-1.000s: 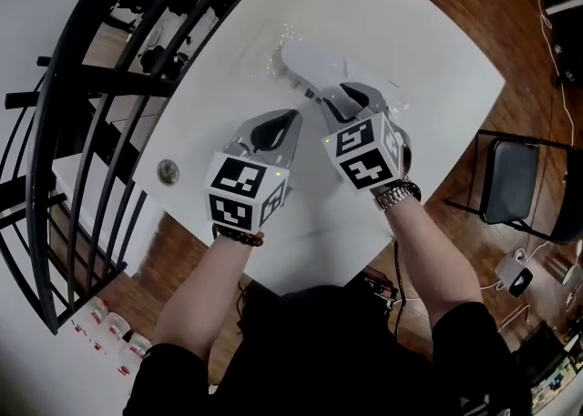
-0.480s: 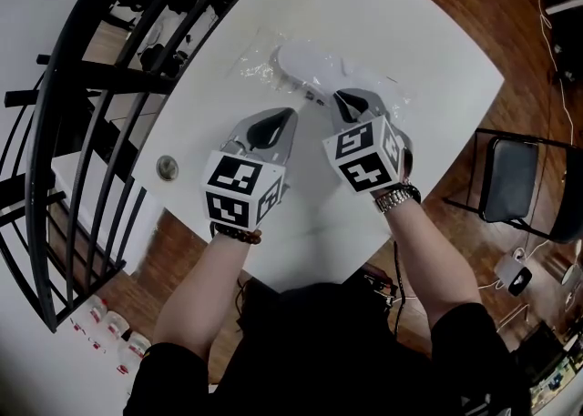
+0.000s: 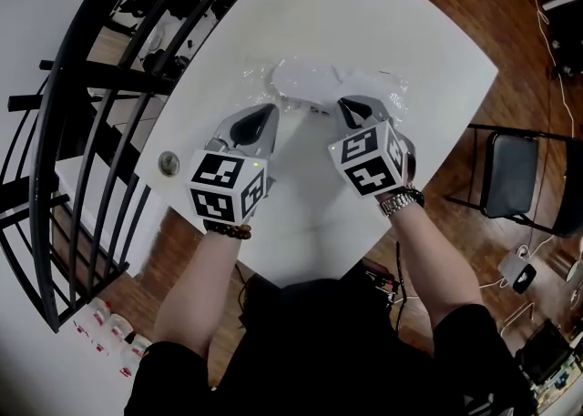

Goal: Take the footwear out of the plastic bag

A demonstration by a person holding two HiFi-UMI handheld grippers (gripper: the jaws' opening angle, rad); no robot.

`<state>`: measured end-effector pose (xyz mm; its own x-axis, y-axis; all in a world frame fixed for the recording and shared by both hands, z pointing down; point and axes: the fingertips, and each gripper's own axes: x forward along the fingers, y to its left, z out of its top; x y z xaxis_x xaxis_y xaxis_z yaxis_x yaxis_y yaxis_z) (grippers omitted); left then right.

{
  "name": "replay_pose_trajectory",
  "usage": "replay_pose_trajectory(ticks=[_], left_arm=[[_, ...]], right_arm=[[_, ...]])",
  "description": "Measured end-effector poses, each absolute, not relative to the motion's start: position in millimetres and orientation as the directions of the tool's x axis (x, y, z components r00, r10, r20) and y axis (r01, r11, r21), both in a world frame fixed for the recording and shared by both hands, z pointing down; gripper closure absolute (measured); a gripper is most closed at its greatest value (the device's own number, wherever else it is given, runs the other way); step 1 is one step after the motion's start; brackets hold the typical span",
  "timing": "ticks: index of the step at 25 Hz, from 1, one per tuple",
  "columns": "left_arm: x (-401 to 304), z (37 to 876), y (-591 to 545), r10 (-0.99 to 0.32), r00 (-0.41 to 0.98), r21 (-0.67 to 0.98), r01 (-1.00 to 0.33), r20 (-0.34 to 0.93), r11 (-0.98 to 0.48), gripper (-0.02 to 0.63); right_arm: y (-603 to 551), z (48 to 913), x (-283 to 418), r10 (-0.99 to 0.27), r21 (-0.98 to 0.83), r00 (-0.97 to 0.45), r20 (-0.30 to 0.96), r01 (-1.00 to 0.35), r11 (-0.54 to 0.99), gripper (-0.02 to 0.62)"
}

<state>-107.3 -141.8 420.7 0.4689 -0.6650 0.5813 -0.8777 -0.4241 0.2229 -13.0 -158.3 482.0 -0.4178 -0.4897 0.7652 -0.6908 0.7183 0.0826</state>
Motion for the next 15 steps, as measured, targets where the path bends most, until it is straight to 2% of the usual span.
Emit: replay_pose_trajectory(ticks=[15], left_arm=[[-141.8, 442.5, -126.5, -0.650, 0.397, 0.211, -0.913, 0.648, -0.348, 0.592]], right_arm=[[-133.5, 488.2, 14.9, -0.481, 0.078, -0.384, 0.788, -0.713, 0.697, 0.597]])
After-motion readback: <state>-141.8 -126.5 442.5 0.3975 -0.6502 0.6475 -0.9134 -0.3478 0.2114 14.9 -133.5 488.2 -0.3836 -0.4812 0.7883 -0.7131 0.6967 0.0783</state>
